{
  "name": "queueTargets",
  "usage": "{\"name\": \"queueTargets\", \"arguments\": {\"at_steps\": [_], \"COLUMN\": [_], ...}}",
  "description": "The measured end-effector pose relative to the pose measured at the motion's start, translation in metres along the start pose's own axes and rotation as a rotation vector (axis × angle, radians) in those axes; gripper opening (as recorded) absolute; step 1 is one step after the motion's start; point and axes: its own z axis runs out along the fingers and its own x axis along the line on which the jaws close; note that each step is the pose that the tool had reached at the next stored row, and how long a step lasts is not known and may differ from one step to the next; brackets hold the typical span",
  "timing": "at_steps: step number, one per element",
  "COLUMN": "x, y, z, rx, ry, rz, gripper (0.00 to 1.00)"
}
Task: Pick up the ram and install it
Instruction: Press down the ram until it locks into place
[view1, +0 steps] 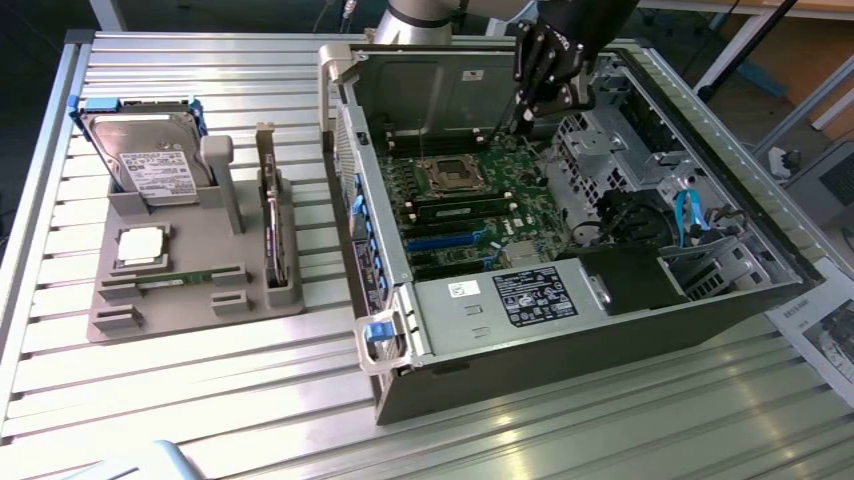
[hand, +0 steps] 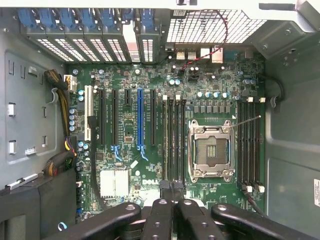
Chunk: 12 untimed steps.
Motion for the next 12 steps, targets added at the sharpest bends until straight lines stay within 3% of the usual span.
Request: {"name": "queueTargets", "arguments": {"at_steps": [3,6,9,12], "x": [0.000,0.000,0.000,0.000], "y": [-0.0004,-0.0076,-0.0184,-0.0363], "z": [0.0000,-0.0003,-0.0008,-0.0014], "rx": [-0.0001,0.0000,-0.0003,-0.0015], "ry": [0.0000,0.0000,0.0002,0.0001], "rz": [0.000,0.000,0.000,0.000], "gripper": [0.10,0.10,0.10,0.10]}}
